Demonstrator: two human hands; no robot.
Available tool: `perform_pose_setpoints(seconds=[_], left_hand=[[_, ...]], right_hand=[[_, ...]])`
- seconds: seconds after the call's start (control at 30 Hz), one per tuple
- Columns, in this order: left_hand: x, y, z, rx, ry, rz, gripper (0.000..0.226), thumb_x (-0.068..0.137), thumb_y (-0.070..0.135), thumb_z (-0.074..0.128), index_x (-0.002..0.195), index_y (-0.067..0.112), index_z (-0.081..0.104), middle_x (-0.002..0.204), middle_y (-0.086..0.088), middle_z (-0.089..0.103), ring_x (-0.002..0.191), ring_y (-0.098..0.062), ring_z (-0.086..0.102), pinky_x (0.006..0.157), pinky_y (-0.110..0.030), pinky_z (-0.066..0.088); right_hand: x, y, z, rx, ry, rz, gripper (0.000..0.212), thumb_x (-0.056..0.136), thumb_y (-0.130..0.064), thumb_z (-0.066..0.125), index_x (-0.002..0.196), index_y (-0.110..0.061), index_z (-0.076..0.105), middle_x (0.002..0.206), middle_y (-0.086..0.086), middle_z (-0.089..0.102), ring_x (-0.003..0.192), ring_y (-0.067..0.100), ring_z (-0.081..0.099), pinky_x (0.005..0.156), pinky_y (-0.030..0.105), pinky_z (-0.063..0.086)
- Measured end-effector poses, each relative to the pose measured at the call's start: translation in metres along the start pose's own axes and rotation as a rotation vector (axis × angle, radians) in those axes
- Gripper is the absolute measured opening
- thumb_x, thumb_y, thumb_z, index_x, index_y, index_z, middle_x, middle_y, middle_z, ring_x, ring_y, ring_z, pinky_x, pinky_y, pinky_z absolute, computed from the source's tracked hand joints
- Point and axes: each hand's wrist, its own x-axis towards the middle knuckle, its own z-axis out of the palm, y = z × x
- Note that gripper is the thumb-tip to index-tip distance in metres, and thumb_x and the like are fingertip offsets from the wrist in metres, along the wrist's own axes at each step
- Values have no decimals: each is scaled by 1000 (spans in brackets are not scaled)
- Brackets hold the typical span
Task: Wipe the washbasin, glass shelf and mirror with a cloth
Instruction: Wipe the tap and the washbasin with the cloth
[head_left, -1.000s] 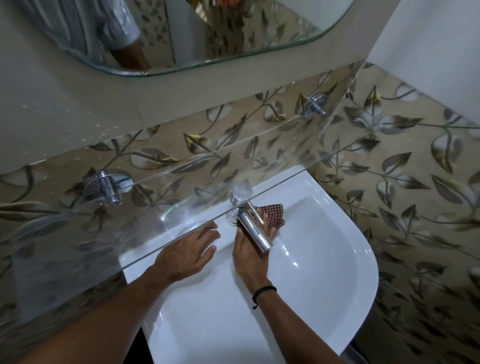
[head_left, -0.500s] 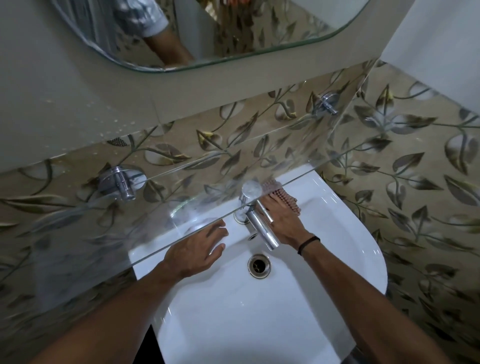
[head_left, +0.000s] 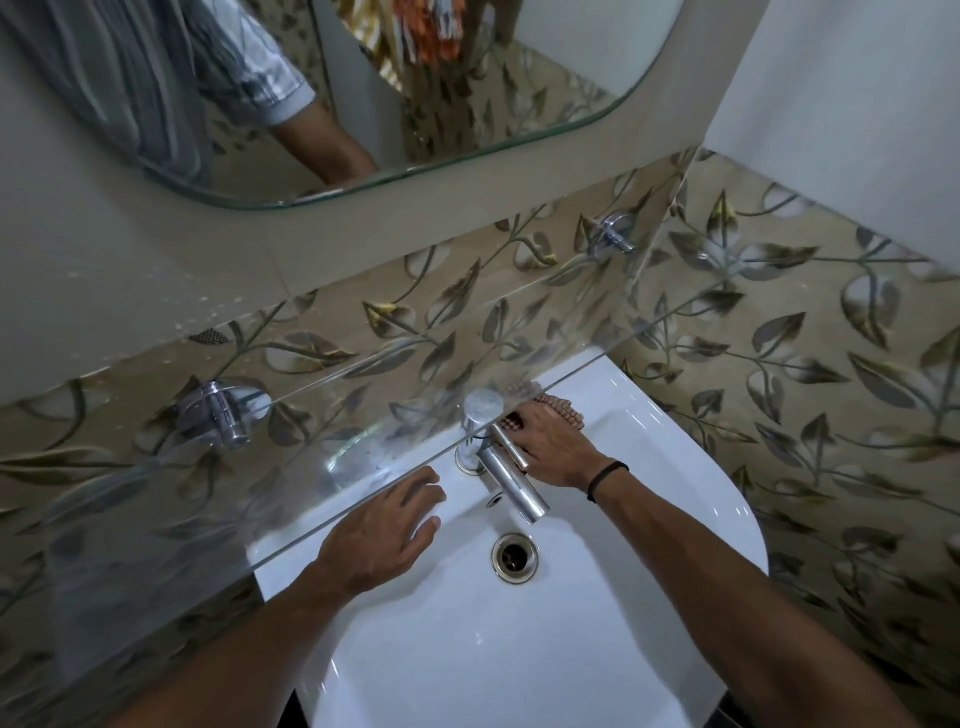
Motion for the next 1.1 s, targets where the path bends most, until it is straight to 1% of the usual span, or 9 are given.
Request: perform_pose_setpoints(seconds=[0.17, 0.27, 0.37, 0.43, 0.57, 0.77, 0.87, 0.97, 1.1], left_hand=[[2, 2, -1, 10, 8, 19, 23, 97, 31, 55, 118, 22, 59, 133, 4, 51, 118, -13, 50, 97, -18, 32], [1, 1, -1, 8, 7, 19, 23, 97, 31, 55, 117, 22, 60, 132, 3, 52, 118, -13, 50, 97, -17, 31], [-1, -1, 0, -12, -1, -6, 22, 99, 31, 53, 119, 23, 59, 134, 6, 50, 121, -11, 49, 99, -12, 28], [-2, -2, 1, -22, 2, -8, 21, 99, 29, 54, 119, 23, 59, 134, 7, 50, 120, -10, 48, 99, -13, 29], [-2, -3, 4, -44, 4, -17, 21, 100, 29, 54, 120, 24, 59, 137, 7, 49, 122, -9, 47, 101, -13, 28], [-1, -7, 8, -41, 13, -18, 23, 102, 38, 45, 122, 31, 54, 140, 14, 44, 129, -4, 42, 101, -31, 42], [-1, -7, 9, -19, 21, -4, 23, 102, 38, 44, 122, 30, 54, 140, 14, 44, 127, -5, 45, 101, -30, 41], [0, -5, 7, -11, 33, 14, 23, 102, 35, 45, 120, 27, 56, 137, 10, 48, 121, -10, 50, 99, -21, 36], [-1, -5, 6, -1, 38, 6, 21, 102, 37, 44, 121, 32, 53, 138, 16, 44, 127, -5, 43, 99, -36, 46]], right_hand=[[4, 0, 10, -77, 13, 6, 30, 95, -24, 41, 111, -22, 66, 125, 0, 40, 111, 26, 43, 90, 48, 49], [4, 3, 8, -64, 12, 5, 32, 94, -22, 41, 105, -22, 71, 122, -3, 42, 111, 23, 44, 93, 45, 45], [0, 5, 10, -47, 31, -5, 34, 93, -20, 43, 111, -22, 71, 123, -4, 47, 112, 19, 45, 96, 37, 36], [-4, 9, 10, -48, 36, 9, 34, 93, -22, 44, 118, -27, 67, 124, -6, 49, 113, 17, 47, 97, 37, 37], [-16, 17, 9, -87, 67, 234, 33, 93, -26, 51, 123, -37, 50, 127, -6, 49, 114, 18, 49, 99, 45, 43], [-14, -24, 30, -2, 233, 679, 44, 93, -29, 43, 133, -30, 62, 137, 8, 58, 130, 25, 50, 109, 50, 37], [-27, -45, 34, 89, 248, 508, 47, 90, -32, 54, 137, -32, 47, 135, 7, 60, 129, 24, 51, 107, 49, 38], [-40, -23, 22, 71, 68, 296, 49, 98, -34, 51, 145, -37, 38, 145, 0, 53, 138, 20, 44, 112, 45, 31], [-43, 26, 7, -4, -7, 350, 45, 102, -34, 36, 145, -33, 49, 147, -1, 49, 138, 17, 41, 116, 46, 31]])
